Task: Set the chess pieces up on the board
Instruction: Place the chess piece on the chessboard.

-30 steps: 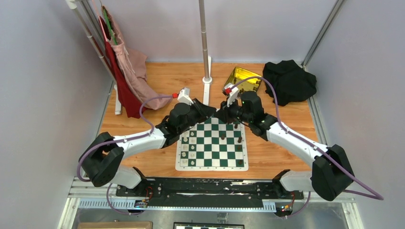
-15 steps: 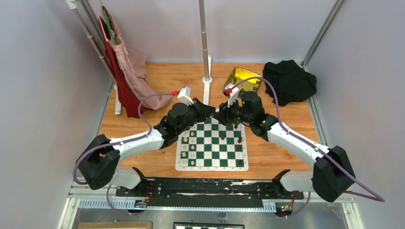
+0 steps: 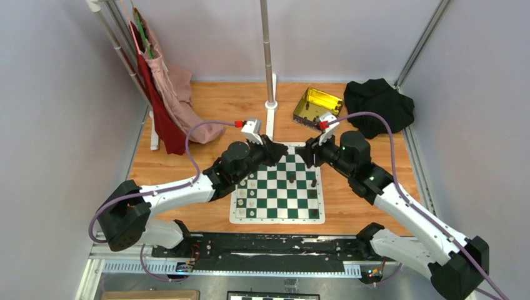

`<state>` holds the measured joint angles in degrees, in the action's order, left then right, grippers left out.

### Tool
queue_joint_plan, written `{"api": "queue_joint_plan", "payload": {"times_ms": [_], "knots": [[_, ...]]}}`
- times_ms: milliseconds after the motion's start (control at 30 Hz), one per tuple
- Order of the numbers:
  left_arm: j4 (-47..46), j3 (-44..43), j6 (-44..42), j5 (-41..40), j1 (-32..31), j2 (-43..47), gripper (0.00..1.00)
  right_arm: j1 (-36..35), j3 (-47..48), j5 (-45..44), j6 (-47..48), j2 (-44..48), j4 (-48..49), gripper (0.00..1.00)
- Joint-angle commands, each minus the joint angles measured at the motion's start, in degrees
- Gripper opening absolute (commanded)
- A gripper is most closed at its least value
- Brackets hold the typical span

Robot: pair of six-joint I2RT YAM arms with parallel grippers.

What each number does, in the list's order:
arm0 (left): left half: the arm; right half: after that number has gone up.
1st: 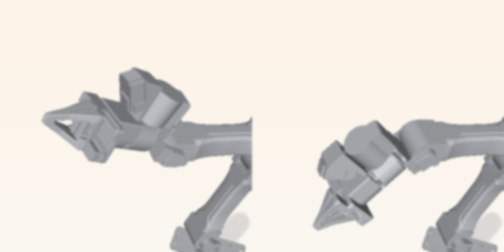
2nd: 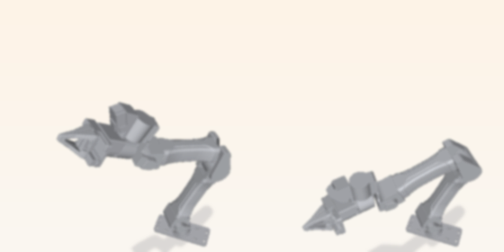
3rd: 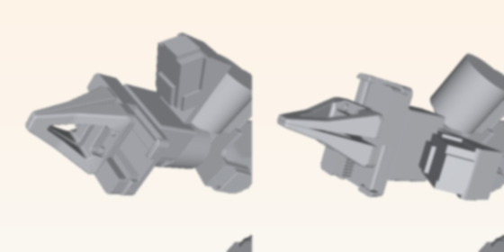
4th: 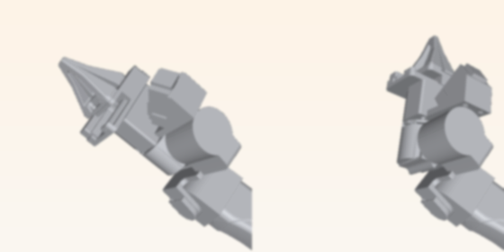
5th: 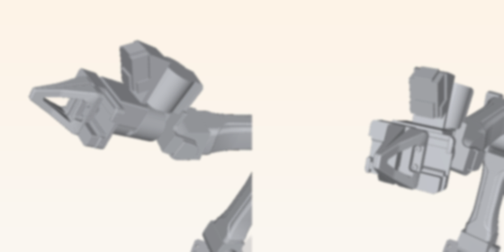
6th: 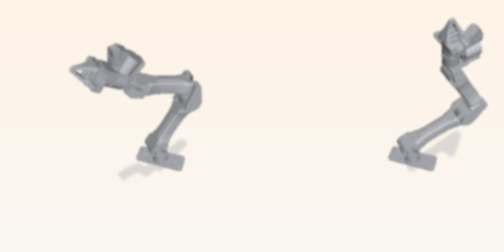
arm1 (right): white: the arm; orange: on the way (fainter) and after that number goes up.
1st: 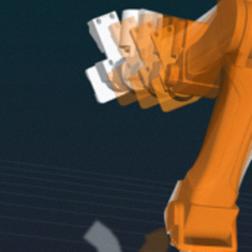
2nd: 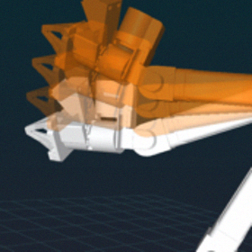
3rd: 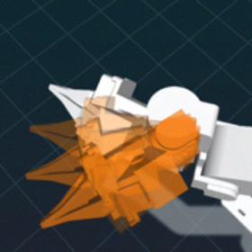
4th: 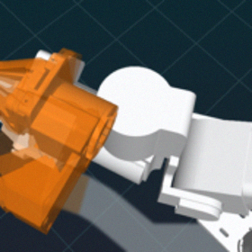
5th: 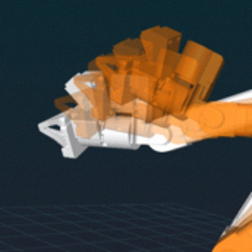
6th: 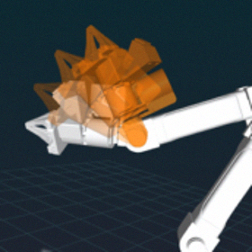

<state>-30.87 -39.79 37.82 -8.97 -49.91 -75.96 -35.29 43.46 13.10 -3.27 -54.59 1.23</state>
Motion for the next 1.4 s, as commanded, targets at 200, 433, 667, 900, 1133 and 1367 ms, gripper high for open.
{"api": "queue_joint_plan", "payload": {"times_ms": [200, 433, 667, 900, 1133, 1367], "knots": [[-7.24, 3.88, -17.07, -3.98, -12.93, -1.87, 0.00, -0.63, -6.52, -24.86, -3.54, 9.00, 0.08, 0.49], [-14.47, 6.54, -22.82, -7.19, -20.27, -8.21, 0.00, -0.57, -9.79, -32.63, -3.50, 11.87, 4.38, 0.48], [-25.94, 10.06, -26.00, -12.05, -25.21, -14.66, 0.00, -0.56, -11.66, -37.36, -2.59, 12.84, 7.73, 0.48], [-35.32, 11.14, -28.44, -17.08, -27.06, -20.39, 0.00, -0.55, -12.70, -37.98, -2.29, 12.00, 10.72, 0.48], [-40.83, 9.66, -28.69, -18.10, -27.08, -27.37, 0.00, -0.49, -13.85, -39.12, -1.73, 12.11, 11.59, 0.48], [-42.50, 8.44, -28.65, -15.25, -27.17, -30.05, 0.00, -0.46, -14.37, -39.82, -1.22, 12.51, 12.01, 0.48]]}}
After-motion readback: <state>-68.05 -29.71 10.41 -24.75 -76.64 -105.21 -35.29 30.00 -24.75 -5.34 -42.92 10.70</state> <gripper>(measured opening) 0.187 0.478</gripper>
